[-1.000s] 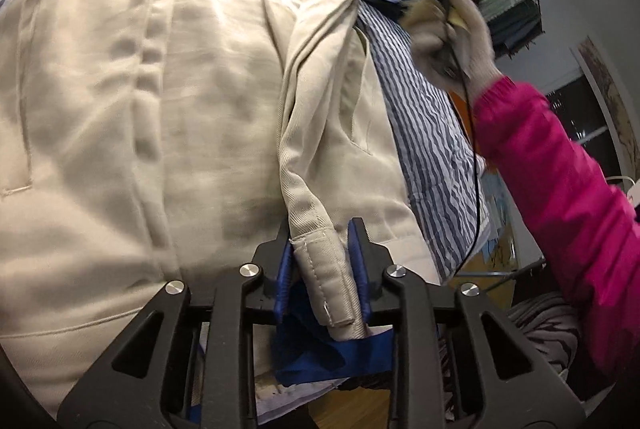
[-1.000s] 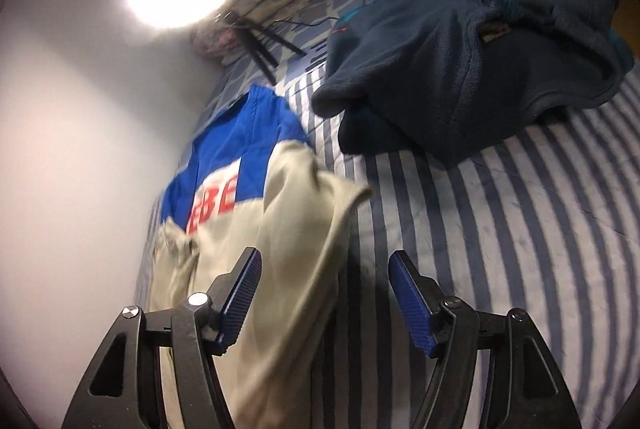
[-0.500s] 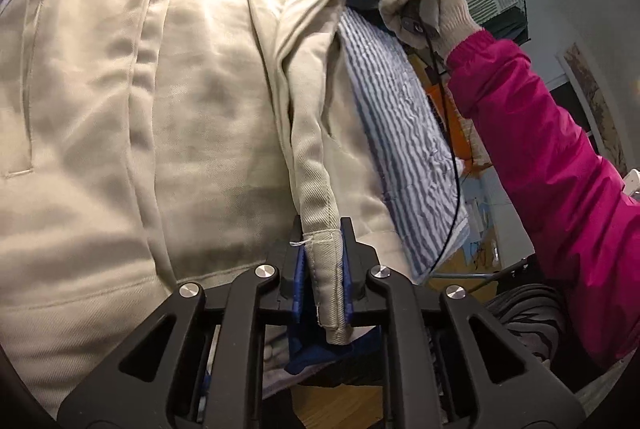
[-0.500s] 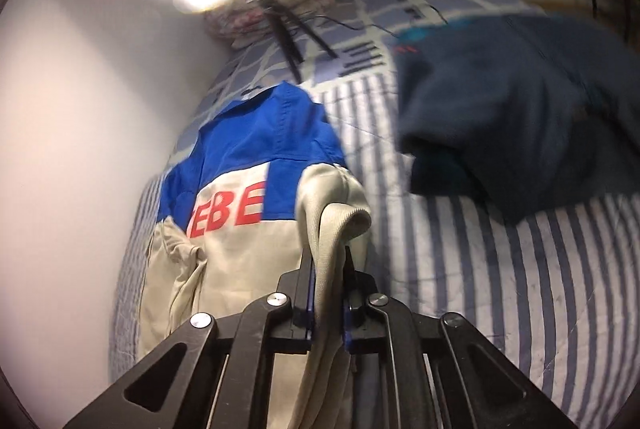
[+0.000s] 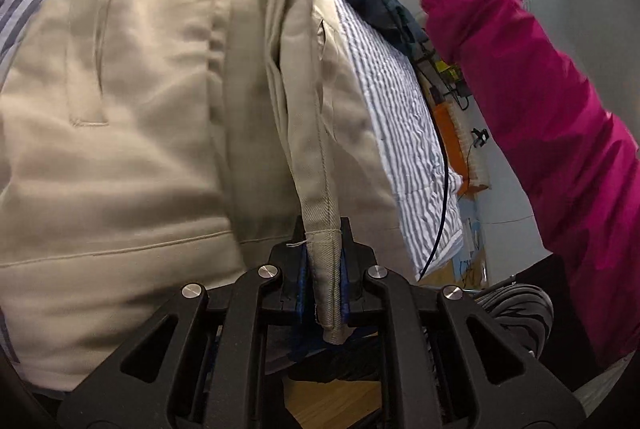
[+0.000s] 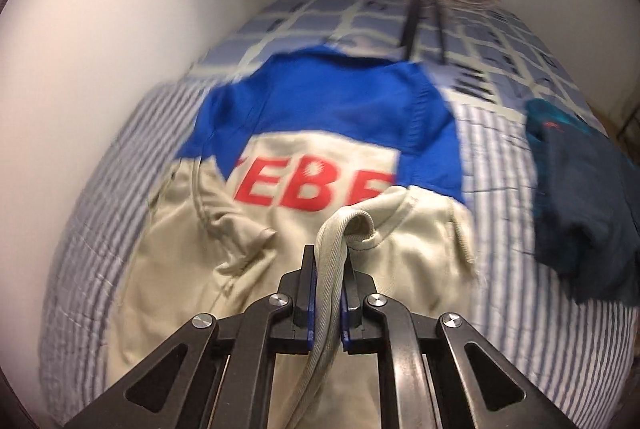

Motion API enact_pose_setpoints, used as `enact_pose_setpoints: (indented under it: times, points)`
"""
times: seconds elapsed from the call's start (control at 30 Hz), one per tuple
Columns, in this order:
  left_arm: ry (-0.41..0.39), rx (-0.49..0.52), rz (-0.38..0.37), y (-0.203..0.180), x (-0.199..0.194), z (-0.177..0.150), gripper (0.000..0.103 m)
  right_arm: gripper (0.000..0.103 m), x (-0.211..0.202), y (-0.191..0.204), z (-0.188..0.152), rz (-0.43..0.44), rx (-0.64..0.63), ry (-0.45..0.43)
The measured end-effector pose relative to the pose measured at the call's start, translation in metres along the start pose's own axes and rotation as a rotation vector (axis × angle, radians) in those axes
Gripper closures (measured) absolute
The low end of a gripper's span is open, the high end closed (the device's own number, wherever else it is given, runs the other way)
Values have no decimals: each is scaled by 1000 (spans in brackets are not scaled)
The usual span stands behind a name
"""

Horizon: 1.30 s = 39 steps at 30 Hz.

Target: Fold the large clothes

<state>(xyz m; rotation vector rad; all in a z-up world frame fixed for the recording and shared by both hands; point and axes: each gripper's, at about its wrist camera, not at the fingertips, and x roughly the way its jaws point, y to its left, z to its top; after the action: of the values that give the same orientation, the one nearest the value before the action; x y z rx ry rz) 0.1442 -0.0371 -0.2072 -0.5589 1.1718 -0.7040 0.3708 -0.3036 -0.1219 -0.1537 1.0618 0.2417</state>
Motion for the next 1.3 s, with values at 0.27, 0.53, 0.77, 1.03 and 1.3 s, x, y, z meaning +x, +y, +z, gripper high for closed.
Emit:
enact_pose_setpoints:
  times: [0.27, 0.53, 0.77, 1.03, 1.3]
  points:
    - [23, -36, 4, 8, 12, 0, 93, 95, 43, 30, -15, -48, -83, 47]
    - [36, -31, 7, -4, 25, -5, 93, 74, -43, -35, -30, 238, 120, -95]
    - [28, -38, 6, -6, 24, -8, 93, 82, -59, -22, -75, 189, 42, -75]
    - [29, -12, 36, -5, 21, -8, 93, 82, 10, 28, -91, 123, -39, 8]
    - [36, 2, 40, -17, 7, -17, 87, 72, -86, -17, -115, 255, 95, -70]
